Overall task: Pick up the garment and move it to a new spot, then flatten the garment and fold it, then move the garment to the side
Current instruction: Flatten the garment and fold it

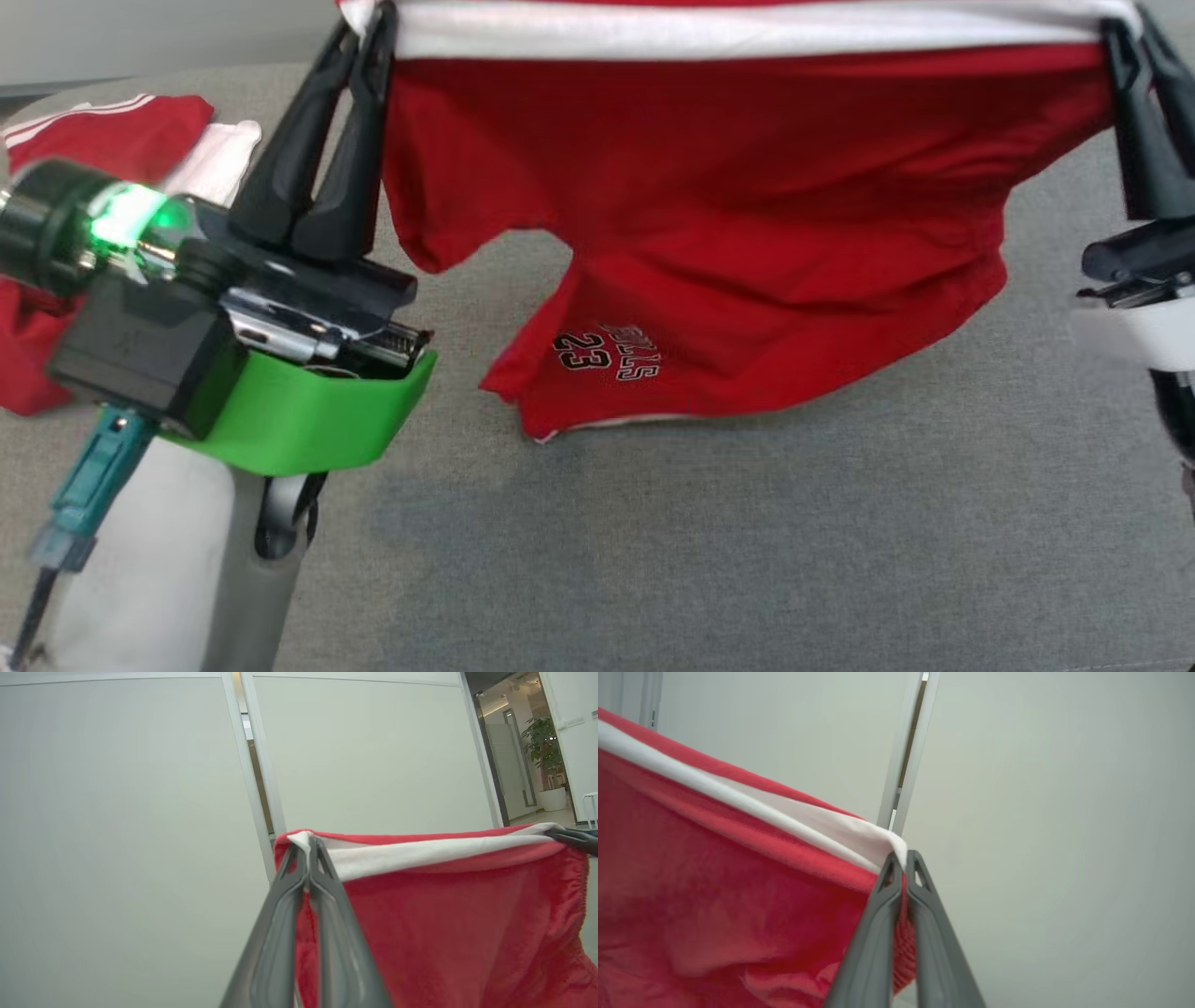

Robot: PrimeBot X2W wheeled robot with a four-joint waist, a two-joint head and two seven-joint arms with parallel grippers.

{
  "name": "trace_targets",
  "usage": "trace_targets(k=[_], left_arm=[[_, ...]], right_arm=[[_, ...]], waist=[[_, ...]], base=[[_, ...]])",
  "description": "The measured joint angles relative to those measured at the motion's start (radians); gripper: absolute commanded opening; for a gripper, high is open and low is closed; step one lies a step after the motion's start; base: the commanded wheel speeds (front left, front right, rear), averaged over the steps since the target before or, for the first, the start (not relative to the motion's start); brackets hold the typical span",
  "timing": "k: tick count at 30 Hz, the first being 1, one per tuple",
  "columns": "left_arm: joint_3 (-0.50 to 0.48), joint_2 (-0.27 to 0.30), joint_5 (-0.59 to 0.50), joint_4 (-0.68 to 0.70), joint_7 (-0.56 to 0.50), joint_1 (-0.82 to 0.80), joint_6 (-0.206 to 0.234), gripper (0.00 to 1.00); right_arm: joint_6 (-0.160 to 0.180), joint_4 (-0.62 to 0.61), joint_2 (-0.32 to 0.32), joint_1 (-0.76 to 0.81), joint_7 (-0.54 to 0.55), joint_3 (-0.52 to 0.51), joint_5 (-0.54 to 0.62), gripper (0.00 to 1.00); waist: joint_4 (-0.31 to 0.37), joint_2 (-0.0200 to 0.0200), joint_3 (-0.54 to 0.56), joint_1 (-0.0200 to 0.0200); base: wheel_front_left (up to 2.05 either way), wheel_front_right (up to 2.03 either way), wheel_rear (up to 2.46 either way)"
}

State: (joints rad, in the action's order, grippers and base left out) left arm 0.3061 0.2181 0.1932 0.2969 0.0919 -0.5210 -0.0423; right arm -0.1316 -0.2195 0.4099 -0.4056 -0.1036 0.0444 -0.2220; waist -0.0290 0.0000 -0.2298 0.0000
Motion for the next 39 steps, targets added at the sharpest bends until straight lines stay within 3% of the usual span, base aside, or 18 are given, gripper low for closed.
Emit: trace_targets(k=[4,8,12,16,22,25,29,34,39], left_arm=[[-0.006,0.006,-0.008,0.093,-0.068,-0.079,0.000,0.00],[-0.002,-0.002,0.011,0.101,-0.115,-0.125,-0.002,0.00],[0.019,-0.024,0.054,0.026,-0.135,-0.172,-0.020,0.00],[0.029,-0.054,0.112,-0.153,-0.119,-0.240,-0.043,0.00],[0.002,-0.119,0.157,-0.519,0.038,-0.488,-0.063,0.00],[-0.046,-0.134,0.179,-0.728,0.127,-0.622,-0.058,0.00],[-0.095,-0.142,0.171,-0.918,0.166,-0.780,-0.031,0.00],[-0.121,-0.153,0.150,-1.071,0.171,-0.829,-0.011,0.00],[-0.120,-0.165,0.161,-1.234,0.170,-0.735,0.013,0.00]], right_arm=[[0.000,-0.116,0.015,-0.033,0.076,-0.034,-0.020,0.00],[0.000,-0.156,0.026,-0.042,0.130,-0.043,-0.050,0.00],[0.000,-0.141,0.029,-0.061,0.154,-0.034,-0.084,0.00],[0.000,-0.057,0.032,-0.123,0.163,0.001,-0.121,0.00],[0.000,0.149,0.032,-0.370,0.133,0.054,-0.161,0.00],[0.000,0.301,-0.014,-0.522,0.080,0.097,-0.173,0.00],[0.000,0.511,-0.107,-0.718,-0.025,0.136,-0.180,0.00],[0.000,0.765,-0.200,-0.855,-0.123,0.190,-0.178,0.00],[0.000,0.992,-0.284,-0.842,-0.151,0.280,-0.183,0.00]], waist=[[0.011,0.0000,0.031,0.0000],[0.022,0.0000,0.048,0.0000],[0.022,0.0000,0.036,0.0000],[0.025,0.0000,0.012,0.0000],[0.025,0.0000,-0.059,0.0000],[0.026,0.0000,-0.095,0.0000],[0.039,0.0000,-0.131,0.0000],[0.063,0.0000,-0.164,0.0000],[0.071,0.0000,-0.206,0.0001]], base=[[0.00,0.00,0.00],[0.00,0.00,0.00],[0.00,0.00,0.00],[0.00,0.00,0.00],[0.00,0.00,0.00],[0.00,0.00,0.00],[0.00,0.00,0.00],[0.00,0.00,0.00],[0.00,0.00,0.00]])
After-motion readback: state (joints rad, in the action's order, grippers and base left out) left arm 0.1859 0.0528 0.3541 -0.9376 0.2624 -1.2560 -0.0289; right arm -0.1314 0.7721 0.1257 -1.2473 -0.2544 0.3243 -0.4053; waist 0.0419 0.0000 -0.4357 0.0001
